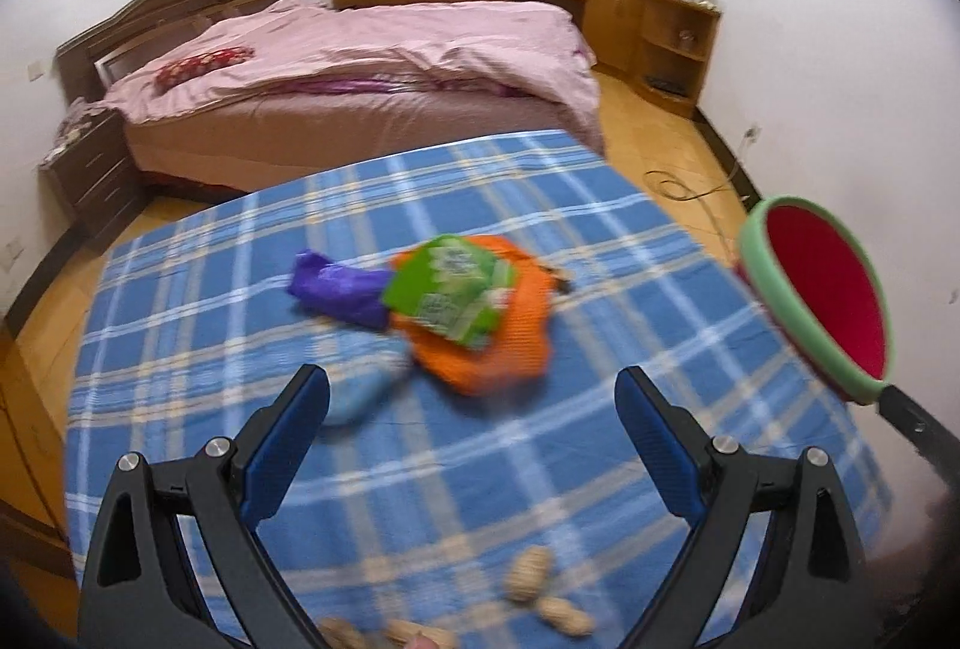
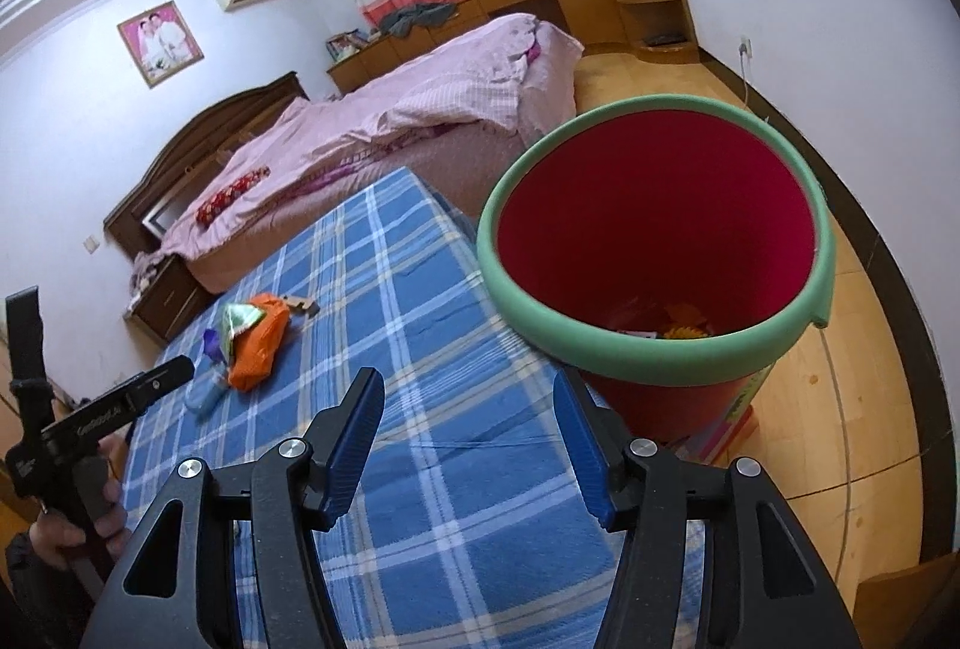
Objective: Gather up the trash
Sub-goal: 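Open both tools over the red bin to drop the box and net, then move both tools back over the bed toward the remaining trash, then grasp the blue plastic tube with the left tool while the right tool grasps the green carton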
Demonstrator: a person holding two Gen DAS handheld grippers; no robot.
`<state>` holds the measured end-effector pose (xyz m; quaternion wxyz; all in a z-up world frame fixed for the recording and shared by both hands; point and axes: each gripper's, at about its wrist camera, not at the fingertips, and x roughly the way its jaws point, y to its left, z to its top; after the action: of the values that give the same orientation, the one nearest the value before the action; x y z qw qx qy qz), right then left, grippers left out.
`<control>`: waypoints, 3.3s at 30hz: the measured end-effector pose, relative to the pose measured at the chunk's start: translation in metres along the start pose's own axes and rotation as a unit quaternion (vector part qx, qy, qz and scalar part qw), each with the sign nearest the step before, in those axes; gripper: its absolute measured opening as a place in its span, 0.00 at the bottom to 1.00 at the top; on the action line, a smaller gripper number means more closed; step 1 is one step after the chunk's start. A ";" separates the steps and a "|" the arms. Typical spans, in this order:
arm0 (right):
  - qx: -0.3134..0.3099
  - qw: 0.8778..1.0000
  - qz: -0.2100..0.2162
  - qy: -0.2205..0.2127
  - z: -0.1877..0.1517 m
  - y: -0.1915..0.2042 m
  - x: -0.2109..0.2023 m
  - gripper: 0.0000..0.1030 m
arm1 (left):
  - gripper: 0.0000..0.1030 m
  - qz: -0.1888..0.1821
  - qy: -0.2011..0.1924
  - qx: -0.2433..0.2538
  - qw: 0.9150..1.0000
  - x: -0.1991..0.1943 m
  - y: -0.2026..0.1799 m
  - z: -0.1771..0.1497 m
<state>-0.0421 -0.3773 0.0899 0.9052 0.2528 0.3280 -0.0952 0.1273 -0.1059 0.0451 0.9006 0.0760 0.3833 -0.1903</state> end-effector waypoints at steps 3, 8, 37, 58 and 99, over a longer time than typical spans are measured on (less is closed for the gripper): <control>-0.001 1.000 -0.004 0.007 0.000 0.003 0.006 0.58 | 0.92 0.017 0.009 0.002 1.000 0.012 0.017 0.001; -0.003 1.000 -0.011 0.015 -0.001 0.008 0.014 0.59 | 0.92 0.035 0.025 0.000 0.999 0.030 0.037 0.002; -0.067 0.997 0.009 0.031 0.015 0.064 0.041 0.59 | 0.39 -0.024 0.067 -0.085 0.994 0.044 0.069 -0.019; -0.180 0.974 0.089 0.104 0.026 0.188 0.127 0.59 | 0.38 0.021 0.013 -0.210 0.977 0.045 0.141 -0.017; -0.289 0.951 0.078 0.081 0.000 0.243 0.145 0.44 | 0.38 -0.001 0.006 -0.241 0.971 0.049 0.155 -0.031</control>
<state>0.1517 -0.1709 0.0928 0.9145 0.0118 0.3930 0.0953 0.1998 0.0315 -0.0129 0.8898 -0.1424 0.4236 -0.0927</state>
